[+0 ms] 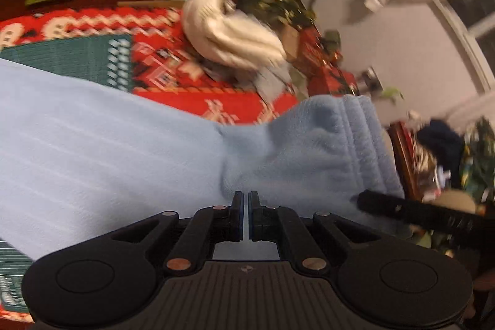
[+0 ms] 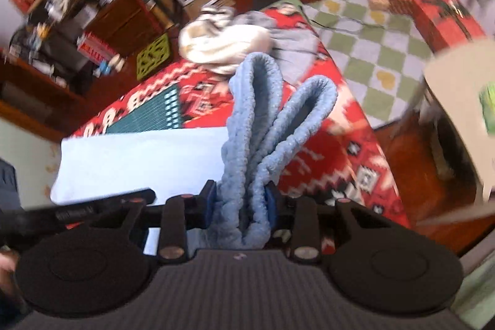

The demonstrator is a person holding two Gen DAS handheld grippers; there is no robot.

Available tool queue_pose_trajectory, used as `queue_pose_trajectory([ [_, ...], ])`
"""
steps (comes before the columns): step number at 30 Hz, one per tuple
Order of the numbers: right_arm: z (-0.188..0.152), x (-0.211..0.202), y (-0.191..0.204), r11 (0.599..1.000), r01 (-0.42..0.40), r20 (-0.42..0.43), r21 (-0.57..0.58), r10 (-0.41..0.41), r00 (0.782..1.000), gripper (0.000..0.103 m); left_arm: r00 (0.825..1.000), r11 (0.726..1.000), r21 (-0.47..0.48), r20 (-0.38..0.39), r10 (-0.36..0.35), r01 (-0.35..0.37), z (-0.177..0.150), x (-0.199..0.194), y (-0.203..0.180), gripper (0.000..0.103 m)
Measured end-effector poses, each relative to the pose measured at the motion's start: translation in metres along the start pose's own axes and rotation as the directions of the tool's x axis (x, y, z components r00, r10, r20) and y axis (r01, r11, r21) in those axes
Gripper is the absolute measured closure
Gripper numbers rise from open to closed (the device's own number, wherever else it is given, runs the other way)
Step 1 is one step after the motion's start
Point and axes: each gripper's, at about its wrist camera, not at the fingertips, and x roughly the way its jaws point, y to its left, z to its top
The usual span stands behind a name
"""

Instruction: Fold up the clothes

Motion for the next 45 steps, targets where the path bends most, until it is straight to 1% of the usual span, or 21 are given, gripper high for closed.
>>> queue_pose_trajectory([
  [4,0.007,0.005,0.067,0.993,0.026,-0.015,-0.114,-0.028,0.999,0.071,1.000,1.000,-0.026,0.015,0.006,-0.005,0.022,-0.029,0.046,0.100],
  [7,0.003,0.022,0.120,0.980,0.071,-0.027,-0.185,-0.077,0.997,0.071,1.000,0.997,-0.078,-0.002,-0.021,0.021,0.034,-0.044,0.094,0.100],
  [8,0.000,0.030,0.139,0.976,0.088,-0.027,-0.198,-0.095,0.995,0.071,0.999,0.996,-0.081,-0.014,-0.029,0.028,0.038,-0.048,0.110,0.100],
  [11,-0.009,0.060,0.195,0.964,0.135,-0.028,-0.230,-0.145,0.989,0.071,0.999,0.999,-0.054,-0.044,-0.011,0.009,0.049,-0.067,0.154,0.100],
  [14,-0.024,0.110,0.248,0.943,0.157,-0.053,-0.292,-0.180,0.982,0.069,0.998,0.998,-0.056,-0.070,-0.010,0.007,0.051,-0.079,0.194,0.100],
  [15,-0.029,0.125,0.264,0.943,0.147,-0.064,-0.300,-0.174,0.983,0.061,0.997,0.998,-0.056,-0.079,-0.006,0.001,0.050,-0.080,0.206,0.100],
  [17,-0.041,0.150,0.288,0.949,0.112,-0.092,-0.295,-0.145,0.985,0.053,0.995,0.998,-0.060,-0.098,-0.008,0.002,0.046,-0.079,0.226,0.100],
  [20,-0.059,0.172,0.307,0.965,0.067,-0.129,-0.252,-0.102,0.986,0.053,0.995,0.996,-0.087,-0.100,-0.028,0.019,0.041,-0.074,0.247,0.098],
  [22,-0.069,0.171,0.306,0.975,0.056,-0.117,-0.214,-0.082,0.990,0.053,0.994,0.993,-0.108,-0.094,-0.055,0.044,0.038,-0.070,0.255,0.095],
  [24,-0.076,0.160,0.291,0.985,0.058,-0.089,-0.161,-0.073,0.993,0.053,0.992,0.989,-0.128,-0.094,-0.081,0.069,0.036,-0.062,0.260,0.095],
  [26,-0.082,0.146,0.269,0.991,0.078,-0.051,-0.110,-0.084,0.995,0.053,0.992,0.990,-0.123,-0.089,-0.088,0.076,0.035,-0.052,0.259,0.086],
  [27,-0.084,0.140,0.258,0.992,0.092,-0.035,-0.088,-0.096,0.995,0.053,0.993,0.991,-0.111,-0.087,-0.079,0.069,0.035,-0.044,0.256,0.084],
  [29,-0.089,0.127,0.230,0.990,0.130,-0.009,-0.054,-0.130,0.991,0.053,0.995,0.996,-0.079,-0.087,-0.053,0.046,0.037,-0.028,0.251,0.084],
  [31,-0.093,0.121,0.209,0.988,0.150,-0.004,-0.044,-0.150,0.989,0.052,0.994,0.996,-0.076,-0.093,-0.059,0.052,0.040,-0.009,0.248,0.085],
  [32,-0.094,0.119,0.199,0.987,0.153,-0.005,-0.040,-0.153,0.988,0.052,0.993,0.994,-0.085,-0.094,-0.075,0.067,0.041,0.000,0.247,0.085],
  [35,-0.095,0.121,0.178,0.988,0.147,-0.013,-0.046,-0.148,0.989,0.051,0.985,0.979,-0.150,-0.086,-0.150,0.136,0.049,0.025,0.246,0.084],
  [36,-0.096,0.125,0.174,0.988,0.144,-0.016,-0.047,-0.145,0.989,0.051,0.983,0.974,-0.173,-0.089,-0.162,0.145,0.051,0.033,0.247,0.081],
  [38,-0.096,0.136,0.166,0.991,0.132,-0.022,-0.036,-0.132,0.991,0.051,0.987,0.977,-0.181,-0.093,-0.135,0.116,0.055,0.044,0.246,0.075],
  [40,-0.095,0.148,0.160,0.995,0.102,-0.019,-0.006,-0.102,0.995,0.051,0.988,0.978,-0.183,-0.097,-0.122,0.103,0.057,0.052,0.246,0.074],
  [42,-0.096,0.152,0.159,0.998,0.069,-0.015,0.007,-0.069,0.998,0.051,0.982,0.961,-0.239,-0.093,-0.166,0.140,0.057,0.054,0.249,0.073],
  [45,-0.098,0.154,0.163,0.999,0.036,-0.004,-0.009,-0.036,0.999,0.044,0.978,0.943,-0.285,-0.068,-0.198,0.171,0.054,0.047,0.250,0.065],
])
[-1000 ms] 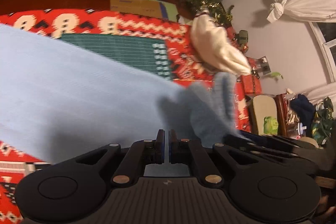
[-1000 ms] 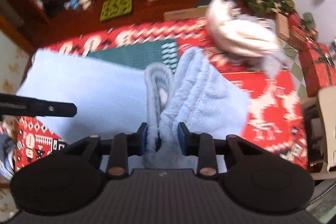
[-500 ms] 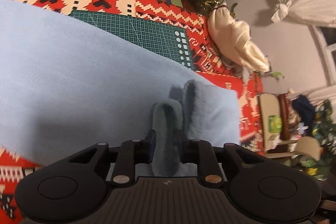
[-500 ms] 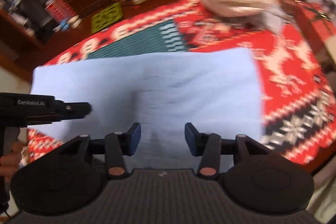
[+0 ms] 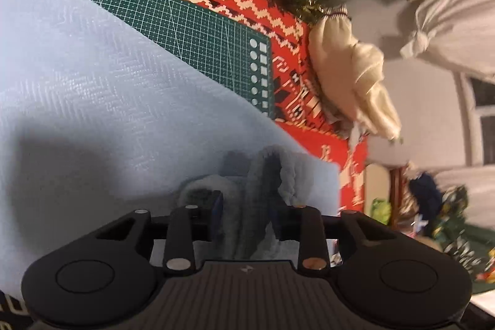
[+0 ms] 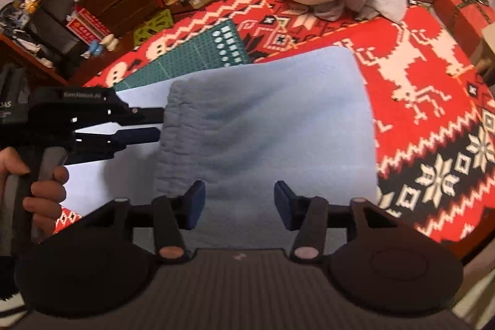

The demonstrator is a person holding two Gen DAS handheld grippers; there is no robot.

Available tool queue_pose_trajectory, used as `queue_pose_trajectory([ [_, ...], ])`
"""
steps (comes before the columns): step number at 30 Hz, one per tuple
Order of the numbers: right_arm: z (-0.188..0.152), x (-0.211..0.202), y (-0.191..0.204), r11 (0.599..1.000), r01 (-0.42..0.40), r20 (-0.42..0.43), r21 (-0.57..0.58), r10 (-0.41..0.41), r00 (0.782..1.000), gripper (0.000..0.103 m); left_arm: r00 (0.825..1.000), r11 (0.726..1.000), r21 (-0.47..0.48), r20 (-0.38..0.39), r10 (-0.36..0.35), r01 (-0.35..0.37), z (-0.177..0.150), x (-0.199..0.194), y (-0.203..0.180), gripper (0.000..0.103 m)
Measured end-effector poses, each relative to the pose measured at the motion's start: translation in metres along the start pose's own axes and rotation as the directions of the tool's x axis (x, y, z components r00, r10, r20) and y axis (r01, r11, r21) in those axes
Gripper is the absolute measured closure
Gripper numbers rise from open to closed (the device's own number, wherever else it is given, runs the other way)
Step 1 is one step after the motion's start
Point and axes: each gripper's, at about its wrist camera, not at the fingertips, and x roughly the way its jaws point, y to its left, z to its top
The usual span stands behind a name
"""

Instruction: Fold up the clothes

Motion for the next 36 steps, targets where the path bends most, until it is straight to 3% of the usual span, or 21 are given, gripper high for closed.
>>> queue_pose_trajectory([
  [2,0.000,0.004,0.000,1.000,-0.006,0.006,0.005,0.006,1.000,0.044,1.000,1.000,-0.007,0.000,-0.023,0.023,-0.003,-0.004,-0.002,0.048],
  [5,-0.001,0.010,-0.008,0.999,-0.012,0.011,0.044,0.011,1.000,0.044,0.999,0.999,0.011,-0.012,-0.033,0.033,-0.008,-0.002,-0.007,0.042],
  [12,-0.007,0.005,-0.025,0.996,0.016,0.037,0.089,-0.019,0.999,0.044,0.997,0.997,0.072,-0.064,0.042,-0.038,-0.013,0.033,-0.007,0.039],
  [15,-0.010,-0.002,-0.036,0.992,0.022,0.052,0.124,-0.028,0.998,0.044,0.997,0.994,0.102,-0.056,0.047,-0.041,-0.014,0.043,-0.009,0.046],
  [17,-0.012,-0.006,-0.043,0.990,0.030,0.065,0.140,-0.039,0.997,0.044,0.998,0.990,0.135,-0.032,0.047,-0.043,-0.015,0.045,-0.014,0.065],
  [20,-0.016,-0.011,-0.051,0.987,0.049,0.081,0.156,-0.063,0.995,0.044,0.998,0.967,0.246,0.027,0.062,-0.067,-0.021,0.042,-0.034,0.071],
  [25,-0.023,-0.019,-0.061,0.982,0.059,0.092,0.181,-0.077,0.993,0.044,0.992,0.927,0.369,0.127,0.027,-0.072,-0.027,0.012,-0.072,0.072],
  [27,-0.025,-0.020,-0.064,0.981,0.061,0.091,0.186,-0.079,0.993,0.044,0.988,0.915,0.389,0.143,0.051,-0.103,-0.024,0.009,-0.080,0.072],
  [36,-0.023,-0.015,-0.076,0.978,0.062,0.095,0.199,-0.082,0.992,0.045,0.983,0.938,0.294,0.089,0.161,-0.180,-0.009,0.048,-0.037,0.068],
])
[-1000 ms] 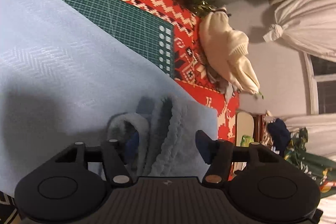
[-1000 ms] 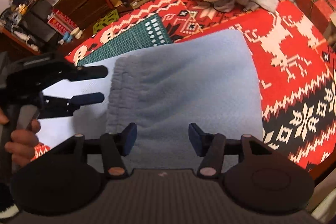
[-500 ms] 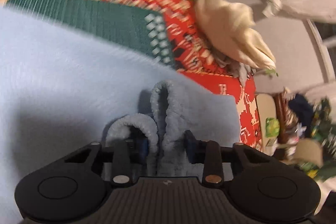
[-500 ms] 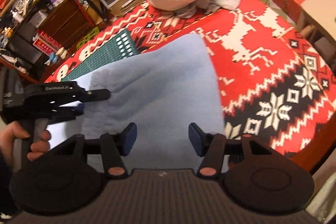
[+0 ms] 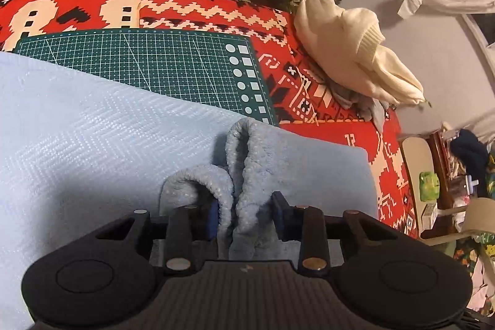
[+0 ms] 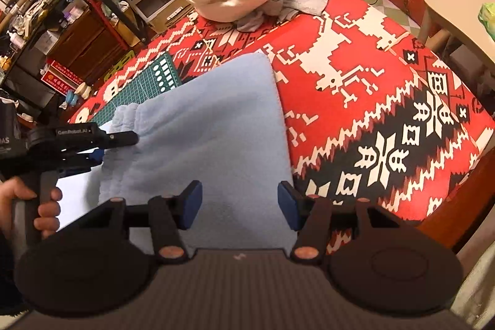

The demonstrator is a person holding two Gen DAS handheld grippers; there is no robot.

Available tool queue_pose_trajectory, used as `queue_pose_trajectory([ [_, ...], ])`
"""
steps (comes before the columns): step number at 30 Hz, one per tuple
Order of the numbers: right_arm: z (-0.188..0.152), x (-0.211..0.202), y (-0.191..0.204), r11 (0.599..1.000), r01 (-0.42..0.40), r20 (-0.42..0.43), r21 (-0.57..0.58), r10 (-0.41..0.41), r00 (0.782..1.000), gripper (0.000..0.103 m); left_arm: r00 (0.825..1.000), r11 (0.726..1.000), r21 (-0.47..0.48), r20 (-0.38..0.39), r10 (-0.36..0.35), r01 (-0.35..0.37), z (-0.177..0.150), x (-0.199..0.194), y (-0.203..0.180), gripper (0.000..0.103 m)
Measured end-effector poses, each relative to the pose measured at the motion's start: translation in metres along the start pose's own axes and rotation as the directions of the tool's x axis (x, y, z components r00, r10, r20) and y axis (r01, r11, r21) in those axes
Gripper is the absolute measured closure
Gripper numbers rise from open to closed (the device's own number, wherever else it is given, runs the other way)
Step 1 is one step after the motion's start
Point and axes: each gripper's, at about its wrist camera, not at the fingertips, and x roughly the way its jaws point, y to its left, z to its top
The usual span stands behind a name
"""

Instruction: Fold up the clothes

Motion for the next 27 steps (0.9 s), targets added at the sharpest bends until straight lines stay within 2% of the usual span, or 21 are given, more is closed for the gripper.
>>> queue_pose_trajectory([
  [2,0.000,0.003,-0.001,1.000,-0.001,-0.004,-0.008,0.001,1.000,0.048,1.000,1.000,0.008,0.006,0.018,-0.018,-0.001,-0.001,-0.003,0.063],
  [4,0.000,0.007,0.000,1.000,-0.003,-0.009,-0.017,0.003,1.000,0.054,1.000,1.000,-0.001,0.010,0.026,-0.026,-0.001,-0.007,-0.005,0.061],
  [5,0.000,0.009,0.002,1.000,-0.005,-0.013,-0.027,0.004,1.000,0.063,1.000,1.000,-0.005,0.015,0.026,-0.026,-0.001,-0.012,-0.006,0.062],
  [6,0.000,0.011,0.004,0.999,-0.003,-0.018,-0.042,0.002,1.000,0.076,0.999,1.000,-0.009,0.019,0.025,-0.025,-0.001,-0.018,-0.007,0.062],
  [8,0.000,0.017,0.010,0.998,-0.002,-0.026,-0.067,0.000,1.000,0.085,0.999,0.999,0.002,0.032,0.035,-0.036,-0.002,-0.031,-0.010,0.062],
  [10,0.000,0.022,0.016,0.996,-0.016,-0.029,-0.086,0.013,1.000,0.086,0.998,0.999,0.023,0.051,0.042,-0.043,-0.004,-0.046,-0.014,0.064],
  [13,0.000,0.033,0.030,0.991,-0.019,-0.043,-0.131,0.014,0.999,0.086,0.997,0.996,0.075,0.054,0.052,-0.056,-0.005,-0.055,-0.028,0.073],
  [15,-0.002,0.043,0.040,0.984,-0.012,-0.052,-0.176,0.003,0.999,0.086,0.999,0.991,0.128,0.042,0.021,-0.027,-0.005,-0.051,-0.042,0.078],
  [18,-0.009,0.067,0.047,0.973,0.033,-0.095,-0.227,-0.055,0.994,0.086,1.000,0.984,0.176,0.016,-0.008,0.005,-0.005,-0.031,-0.057,0.082],
  [20,-0.016,0.079,0.045,0.971,0.046,-0.104,-0.235,-0.072,0.992,0.086,1.000,0.982,0.187,-0.009,-0.001,0.003,-0.004,-0.012,-0.062,0.092],
  [23,-0.020,0.079,0.047,0.963,0.047,-0.094,-0.264,-0.074,0.993,0.086,0.997,0.980,0.186,-0.018,0.070,-0.065,-0.001,0.013,-0.055,0.100],
  [26,-0.023,0.074,0.045,0.967,0.037,-0.103,-0.251,-0.064,0.993,0.086,0.999,0.993,0.112,-0.026,0.040,-0.036,0.003,0.021,-0.039,0.100],
  [27,-0.024,0.073,0.044,0.971,0.034,-0.104,-0.238,-0.060,0.993,0.086,0.999,0.992,0.121,-0.026,0.041,-0.038,0.003,0.022,-0.039,0.100],
])
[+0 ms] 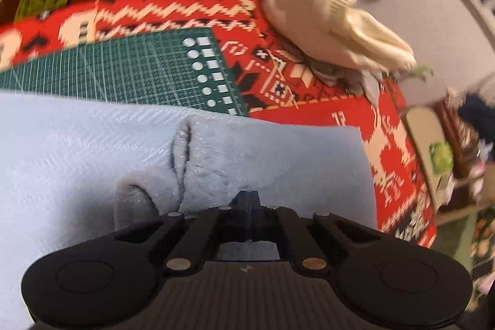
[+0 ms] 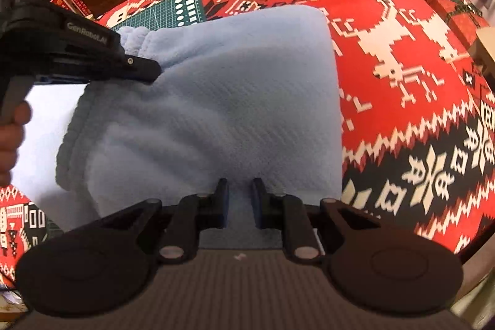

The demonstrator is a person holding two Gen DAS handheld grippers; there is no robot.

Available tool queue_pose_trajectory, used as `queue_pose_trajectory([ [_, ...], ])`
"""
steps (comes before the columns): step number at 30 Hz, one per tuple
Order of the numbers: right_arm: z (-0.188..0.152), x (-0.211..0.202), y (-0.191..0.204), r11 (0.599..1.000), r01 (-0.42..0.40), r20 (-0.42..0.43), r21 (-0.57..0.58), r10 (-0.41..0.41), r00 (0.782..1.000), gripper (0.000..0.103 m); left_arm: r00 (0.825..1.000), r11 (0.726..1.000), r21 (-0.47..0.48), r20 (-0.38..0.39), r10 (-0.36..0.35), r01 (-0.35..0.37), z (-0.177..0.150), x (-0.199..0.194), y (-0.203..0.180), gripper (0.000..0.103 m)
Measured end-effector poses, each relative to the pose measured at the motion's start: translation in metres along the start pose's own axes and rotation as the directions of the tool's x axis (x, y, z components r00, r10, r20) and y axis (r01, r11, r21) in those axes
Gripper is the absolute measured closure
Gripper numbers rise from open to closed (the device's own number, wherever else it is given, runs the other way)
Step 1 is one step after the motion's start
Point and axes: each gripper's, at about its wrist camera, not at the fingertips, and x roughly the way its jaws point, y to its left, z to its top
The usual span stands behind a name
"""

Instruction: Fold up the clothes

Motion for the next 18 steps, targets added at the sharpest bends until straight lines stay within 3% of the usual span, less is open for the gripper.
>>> queue_pose_trajectory([
  [5,-0.004,-0.002,-0.001,1.000,0.001,0.005,0.015,-0.001,1.000,0.086,0.999,0.997,0.067,0.009,0.040,-0.041,-0.001,0.007,-0.007,0.100],
  [12,0.006,-0.010,-0.016,0.995,-0.047,-0.012,0.083,0.048,0.999,0.086,1.000,0.999,-0.043,0.014,0.025,-0.024,-0.001,-0.012,-0.008,0.100],
  [18,0.025,-0.031,-0.014,0.994,-0.107,-0.008,0.033,0.108,0.994,0.082,0.996,0.992,-0.126,0.087,0.035,-0.024,-0.023,-0.062,-0.001,0.099],
])
